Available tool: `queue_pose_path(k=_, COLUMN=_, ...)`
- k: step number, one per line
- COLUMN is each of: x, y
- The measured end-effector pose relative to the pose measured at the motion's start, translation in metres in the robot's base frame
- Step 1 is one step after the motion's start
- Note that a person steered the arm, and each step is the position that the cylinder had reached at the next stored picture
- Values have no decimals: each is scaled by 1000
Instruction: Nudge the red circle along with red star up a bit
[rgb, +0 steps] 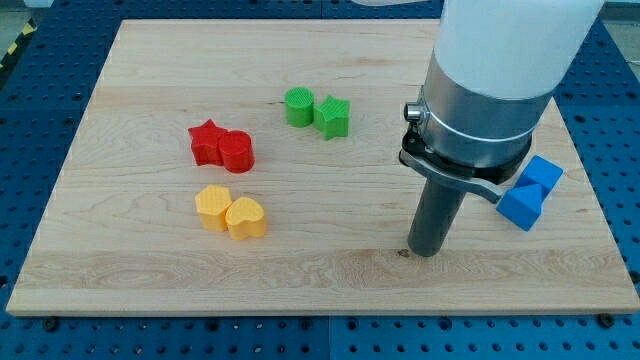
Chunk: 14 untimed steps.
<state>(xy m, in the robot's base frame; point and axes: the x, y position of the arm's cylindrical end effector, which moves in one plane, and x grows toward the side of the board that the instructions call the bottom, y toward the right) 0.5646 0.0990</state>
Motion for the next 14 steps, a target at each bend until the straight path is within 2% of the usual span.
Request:
queue_pose_path(k=4, x=-1, y=2)
queue_pose_path(k=5, x=-45, y=18)
queue_pose_path(k=6, x=-55, y=22)
queue_pose_path(k=10, x=-58, y=21)
queue_pose_path(k=11, x=-58, y=-24)
queue_pose_path(k=13, x=-65, y=-166)
queue_pose_path(k=14, x=-88, y=-211)
